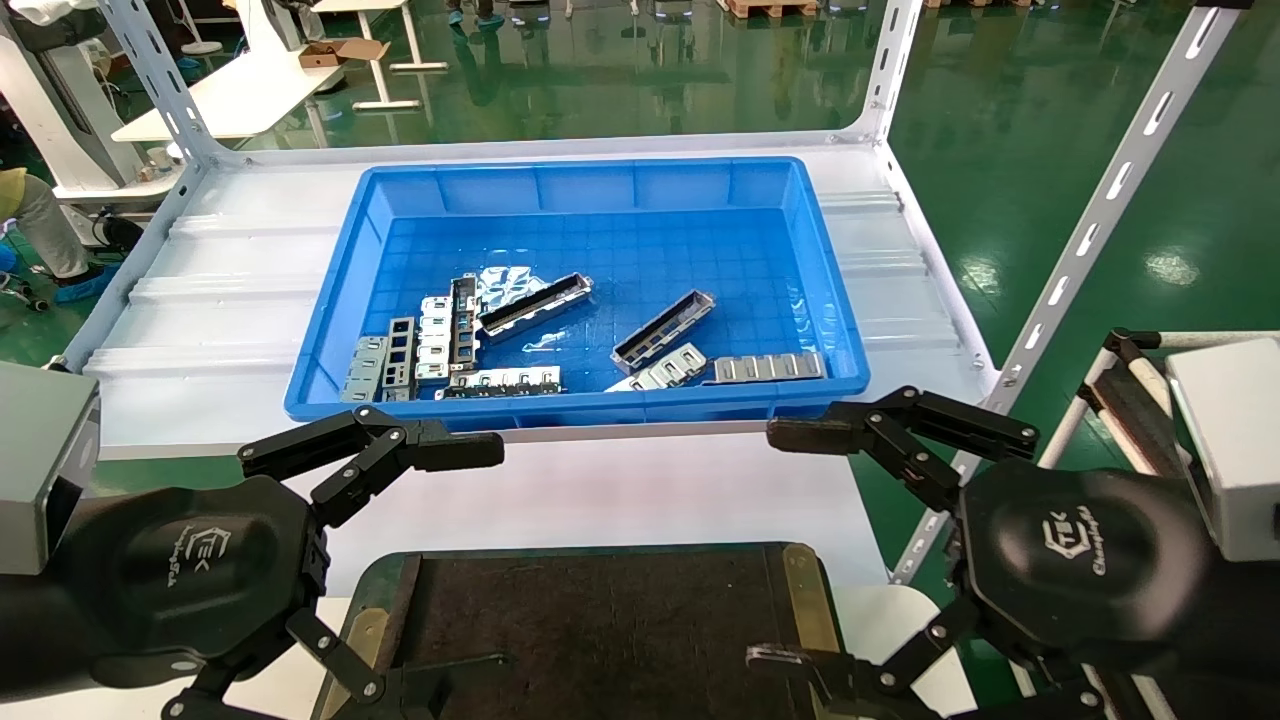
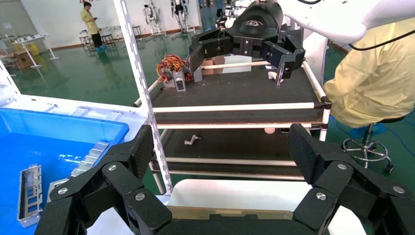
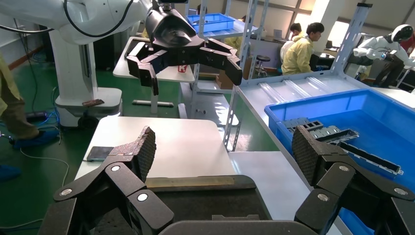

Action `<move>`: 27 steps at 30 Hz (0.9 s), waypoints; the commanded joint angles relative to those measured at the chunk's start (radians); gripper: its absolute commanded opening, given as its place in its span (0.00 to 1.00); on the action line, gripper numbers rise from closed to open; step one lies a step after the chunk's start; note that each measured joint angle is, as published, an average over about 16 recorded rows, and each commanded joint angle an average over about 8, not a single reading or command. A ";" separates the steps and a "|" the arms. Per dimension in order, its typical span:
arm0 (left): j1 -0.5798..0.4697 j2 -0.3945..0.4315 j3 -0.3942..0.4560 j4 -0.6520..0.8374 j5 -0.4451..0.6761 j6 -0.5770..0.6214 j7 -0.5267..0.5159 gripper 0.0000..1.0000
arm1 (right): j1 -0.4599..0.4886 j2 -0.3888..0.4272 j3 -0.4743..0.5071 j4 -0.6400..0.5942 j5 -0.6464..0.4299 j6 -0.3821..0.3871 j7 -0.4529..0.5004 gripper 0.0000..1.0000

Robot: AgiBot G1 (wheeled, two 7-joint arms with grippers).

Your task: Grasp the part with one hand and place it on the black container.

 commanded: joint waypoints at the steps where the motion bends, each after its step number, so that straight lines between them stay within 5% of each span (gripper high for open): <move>1: 0.000 0.001 0.001 0.001 0.002 -0.001 0.001 1.00 | 0.000 0.000 0.000 0.000 0.000 0.000 0.000 1.00; 27: -0.133 0.117 0.068 0.093 0.169 -0.115 0.000 1.00 | 0.001 0.001 -0.002 -0.001 0.001 0.000 -0.001 1.00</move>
